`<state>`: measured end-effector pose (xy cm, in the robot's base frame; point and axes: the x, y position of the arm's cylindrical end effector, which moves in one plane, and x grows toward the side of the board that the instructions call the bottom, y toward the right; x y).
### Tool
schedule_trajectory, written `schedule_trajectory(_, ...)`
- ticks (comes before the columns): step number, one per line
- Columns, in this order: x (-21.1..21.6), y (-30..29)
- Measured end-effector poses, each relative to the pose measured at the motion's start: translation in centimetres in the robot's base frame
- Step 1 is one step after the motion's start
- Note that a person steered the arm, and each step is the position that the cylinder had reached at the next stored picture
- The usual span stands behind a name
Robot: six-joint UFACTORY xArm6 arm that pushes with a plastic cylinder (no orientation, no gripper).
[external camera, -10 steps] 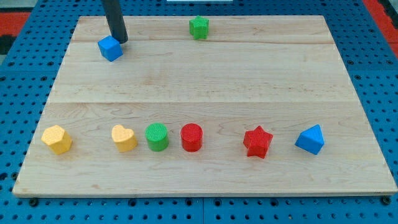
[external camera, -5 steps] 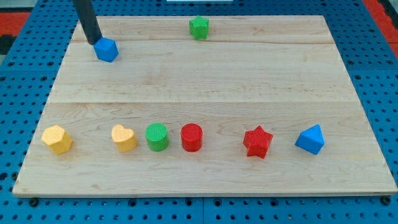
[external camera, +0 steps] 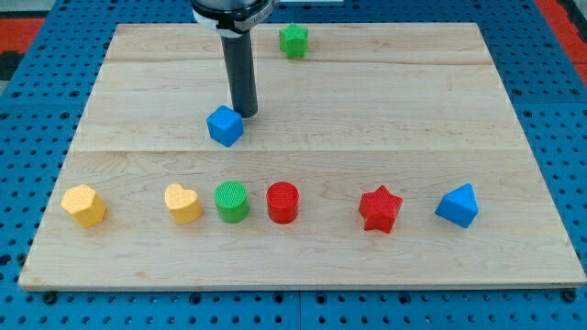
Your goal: Push the blue cube into the yellow heart
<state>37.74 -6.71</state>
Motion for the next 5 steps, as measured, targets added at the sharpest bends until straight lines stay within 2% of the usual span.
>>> schedule_trajectory(3,-0.4,-0.6)
schedule_trajectory(5,5.8,-4.0)
